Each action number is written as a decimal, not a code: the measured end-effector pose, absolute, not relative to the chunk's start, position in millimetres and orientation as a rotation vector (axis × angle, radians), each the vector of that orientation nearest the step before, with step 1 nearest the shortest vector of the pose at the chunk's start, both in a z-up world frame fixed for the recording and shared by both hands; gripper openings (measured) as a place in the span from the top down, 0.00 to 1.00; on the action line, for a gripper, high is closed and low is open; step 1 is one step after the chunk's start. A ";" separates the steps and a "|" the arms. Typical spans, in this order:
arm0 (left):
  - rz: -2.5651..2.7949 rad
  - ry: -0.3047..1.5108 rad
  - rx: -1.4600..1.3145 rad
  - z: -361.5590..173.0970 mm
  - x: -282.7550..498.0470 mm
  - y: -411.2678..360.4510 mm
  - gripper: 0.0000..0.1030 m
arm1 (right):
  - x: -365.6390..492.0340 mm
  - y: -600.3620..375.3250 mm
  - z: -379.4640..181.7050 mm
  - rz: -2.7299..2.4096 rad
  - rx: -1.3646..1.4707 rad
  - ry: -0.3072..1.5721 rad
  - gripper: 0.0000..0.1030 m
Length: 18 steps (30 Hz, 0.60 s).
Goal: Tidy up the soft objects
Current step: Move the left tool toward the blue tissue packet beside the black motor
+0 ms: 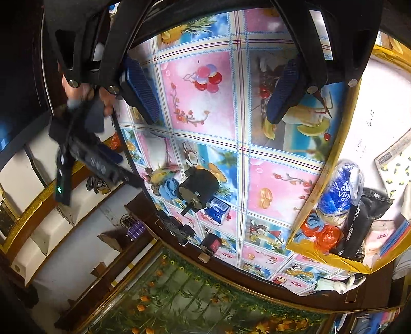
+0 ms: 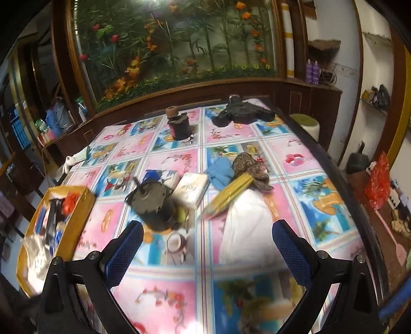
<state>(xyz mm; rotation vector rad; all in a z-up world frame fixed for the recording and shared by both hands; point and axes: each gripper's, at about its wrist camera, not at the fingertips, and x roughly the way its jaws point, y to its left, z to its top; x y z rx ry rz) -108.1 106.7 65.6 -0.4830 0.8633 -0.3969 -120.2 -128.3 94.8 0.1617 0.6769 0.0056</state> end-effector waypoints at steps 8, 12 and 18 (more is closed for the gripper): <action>-0.368 0.868 -0.508 60.4 -102.6 126.6 0.17 | -28.8 -104.3 107.8 0.174 0.213 0.772 0.02; -0.361 0.858 -0.515 59.5 -102.1 133.7 0.17 | 20.6 -100.4 108.2 0.240 0.274 0.901 0.02; -0.357 0.861 -0.541 54.3 -99.1 145.5 0.17 | 100.4 -99.0 107.3 0.287 0.298 1.096 0.02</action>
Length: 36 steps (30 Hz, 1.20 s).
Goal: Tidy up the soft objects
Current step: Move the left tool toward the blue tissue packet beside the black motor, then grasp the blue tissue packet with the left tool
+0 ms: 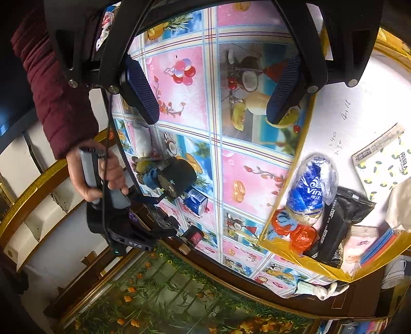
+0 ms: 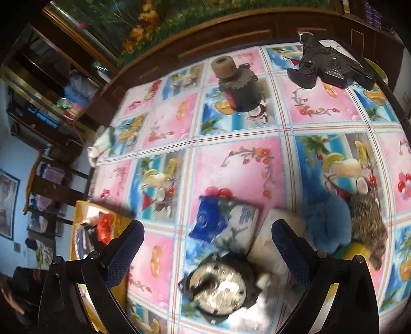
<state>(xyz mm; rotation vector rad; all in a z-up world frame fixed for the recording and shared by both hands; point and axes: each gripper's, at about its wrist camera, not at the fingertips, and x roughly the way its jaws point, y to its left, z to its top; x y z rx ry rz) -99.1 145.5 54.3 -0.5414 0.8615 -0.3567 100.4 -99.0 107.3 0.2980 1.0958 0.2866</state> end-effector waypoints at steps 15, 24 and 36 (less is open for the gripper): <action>-0.331 0.843 -0.530 58.0 -92.2 167.1 0.17 | 143.6 7.5 88.8 0.685 0.098 1.404 0.04; -0.379 0.836 -0.521 92.4 -54.8 159.7 0.17 | 100.0 -111.3 124.3 0.218 0.250 1.008 0.04; -0.294 1.027 -0.323 69.8 124.9 73.1 0.17 | -34.4 -180.3 78.8 -0.098 0.343 0.513 0.03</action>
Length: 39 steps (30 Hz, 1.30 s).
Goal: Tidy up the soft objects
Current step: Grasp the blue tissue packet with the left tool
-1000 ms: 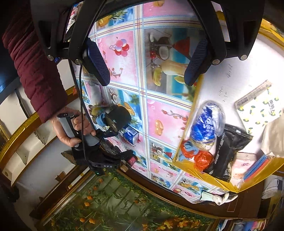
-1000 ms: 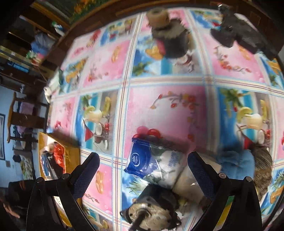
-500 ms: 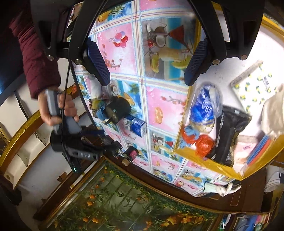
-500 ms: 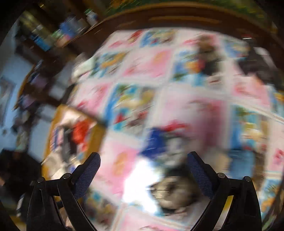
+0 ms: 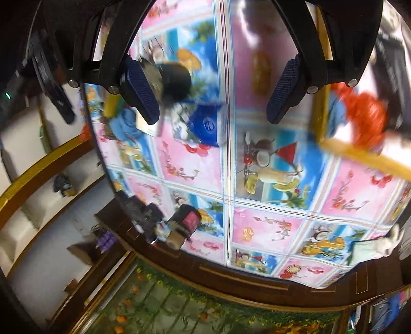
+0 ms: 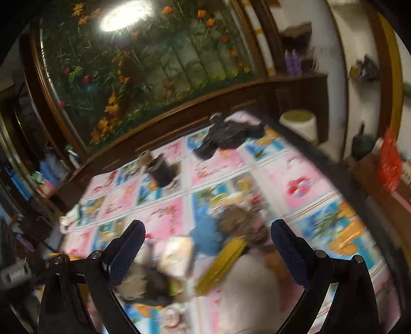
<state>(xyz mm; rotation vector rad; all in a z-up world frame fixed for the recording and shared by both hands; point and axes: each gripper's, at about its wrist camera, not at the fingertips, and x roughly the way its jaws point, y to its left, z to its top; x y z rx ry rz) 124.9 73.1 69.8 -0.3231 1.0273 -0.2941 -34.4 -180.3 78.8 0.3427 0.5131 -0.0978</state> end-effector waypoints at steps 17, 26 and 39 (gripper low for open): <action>-0.108 1.211 0.278 17.2 163.1 36.1 0.16 | -35.9 -173.2 65.2 -0.162 0.284 0.445 0.03; -0.332 1.062 0.069 49.0 47.9 84.8 0.21 | -35.5 -175.5 65.7 -0.172 0.295 0.456 0.03; -0.369 0.992 0.216 26.0 50.2 -2.9 0.17 | -40.9 -173.6 61.0 -0.187 0.289 0.446 0.03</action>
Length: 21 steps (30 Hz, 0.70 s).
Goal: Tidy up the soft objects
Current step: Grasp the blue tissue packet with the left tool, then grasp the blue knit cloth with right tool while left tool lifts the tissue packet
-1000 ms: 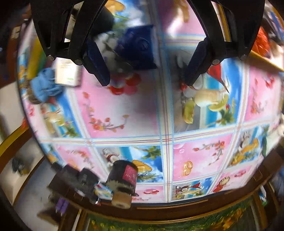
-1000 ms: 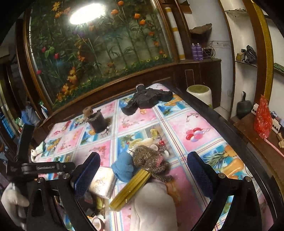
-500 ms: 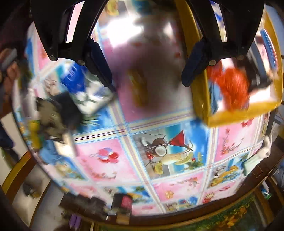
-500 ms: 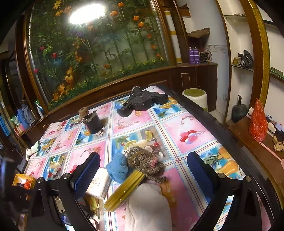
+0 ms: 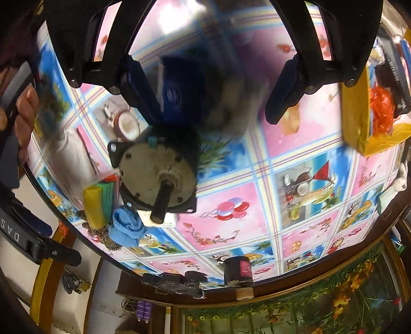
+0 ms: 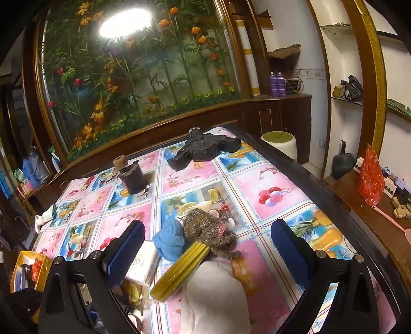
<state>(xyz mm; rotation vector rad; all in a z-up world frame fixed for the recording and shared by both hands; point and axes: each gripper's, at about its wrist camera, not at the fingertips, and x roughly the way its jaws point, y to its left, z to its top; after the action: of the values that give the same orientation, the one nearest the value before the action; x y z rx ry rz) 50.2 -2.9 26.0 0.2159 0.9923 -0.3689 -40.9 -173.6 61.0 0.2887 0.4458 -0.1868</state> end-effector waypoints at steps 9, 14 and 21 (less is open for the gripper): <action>-0.385 1.023 0.088 33.6 12.7 29.2 0.30 | -33.3 -191.6 57.9 -0.148 0.386 0.495 0.03; -0.383 0.952 -0.060 55.4 -37.0 65.2 0.30 | -30.5 -200.7 56.4 -0.063 0.451 0.523 0.03; -0.377 0.902 -0.152 60.0 -63.9 88.6 0.30 | -19.4 -215.5 67.9 0.118 0.597 0.597 0.21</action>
<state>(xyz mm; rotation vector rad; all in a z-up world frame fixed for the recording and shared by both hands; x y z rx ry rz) -63.9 88.6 60.0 -0.1519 0.9017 -0.3769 -19.4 -215.5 67.9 0.5970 0.5975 0.1184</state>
